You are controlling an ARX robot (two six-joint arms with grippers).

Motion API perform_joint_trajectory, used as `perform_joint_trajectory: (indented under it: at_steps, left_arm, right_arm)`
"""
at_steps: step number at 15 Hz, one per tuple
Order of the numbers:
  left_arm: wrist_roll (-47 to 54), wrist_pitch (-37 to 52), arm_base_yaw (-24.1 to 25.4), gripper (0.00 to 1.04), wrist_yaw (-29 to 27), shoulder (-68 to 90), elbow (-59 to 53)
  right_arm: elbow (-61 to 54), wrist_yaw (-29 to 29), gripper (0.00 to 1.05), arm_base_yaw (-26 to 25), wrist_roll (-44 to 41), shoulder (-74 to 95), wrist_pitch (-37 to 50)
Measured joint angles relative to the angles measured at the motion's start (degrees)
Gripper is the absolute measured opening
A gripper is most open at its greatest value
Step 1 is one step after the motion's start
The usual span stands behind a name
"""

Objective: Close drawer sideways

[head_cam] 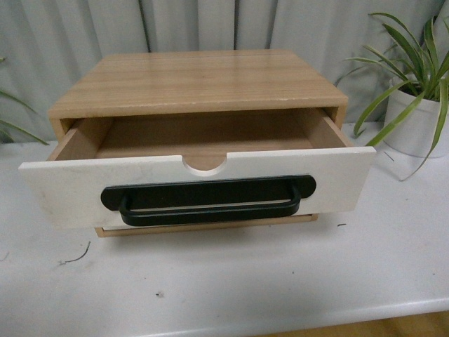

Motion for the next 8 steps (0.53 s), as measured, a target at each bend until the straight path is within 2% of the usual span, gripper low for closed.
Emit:
perform_joint_trajectory:
  at_steps: [8]
  left_arm:
    - [0.0, 0.0, 0.0, 0.98, 0.0, 0.0, 0.0]
  right_arm:
    - [0.0, 0.0, 0.98, 0.0, 0.0, 0.0, 0.0]
